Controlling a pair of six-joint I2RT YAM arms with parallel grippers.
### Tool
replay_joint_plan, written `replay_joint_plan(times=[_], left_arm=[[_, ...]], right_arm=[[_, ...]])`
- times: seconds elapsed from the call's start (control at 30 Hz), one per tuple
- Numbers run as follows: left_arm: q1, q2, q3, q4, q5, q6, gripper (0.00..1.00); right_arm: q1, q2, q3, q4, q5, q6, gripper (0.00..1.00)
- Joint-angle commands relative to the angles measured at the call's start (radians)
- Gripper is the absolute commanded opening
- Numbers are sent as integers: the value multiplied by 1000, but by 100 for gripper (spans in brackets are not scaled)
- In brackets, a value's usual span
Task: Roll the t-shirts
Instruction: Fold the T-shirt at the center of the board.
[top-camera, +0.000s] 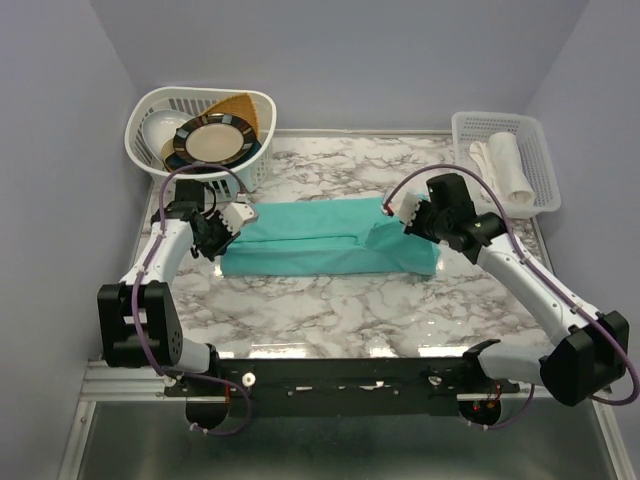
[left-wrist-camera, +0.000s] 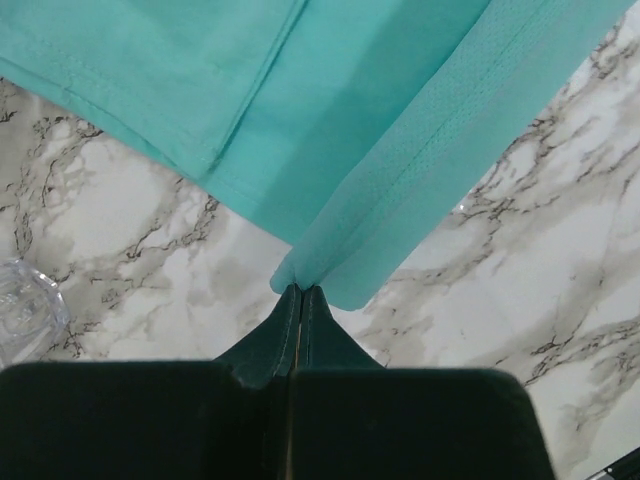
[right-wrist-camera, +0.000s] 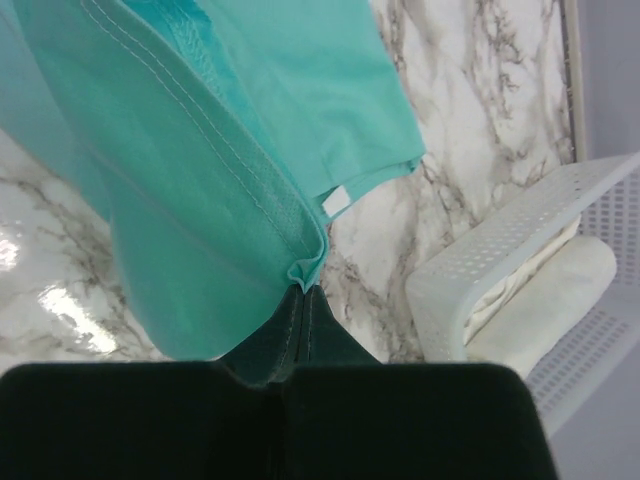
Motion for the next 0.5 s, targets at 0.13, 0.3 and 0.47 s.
replay_joint_plan(times=[0.13, 0.3, 0.47], left_arm=[[-17, 108, 63, 116, -110, -98, 0], [-20, 193, 97, 136, -153, -130, 0], [-26, 222, 117, 176, -190, -148, 0]], right_arm=[[-29, 155, 124, 143, -7, -95, 0], [-35, 263, 179, 164, -40, -127, 0], [-47, 354, 242, 173, -47, -145, 1]])
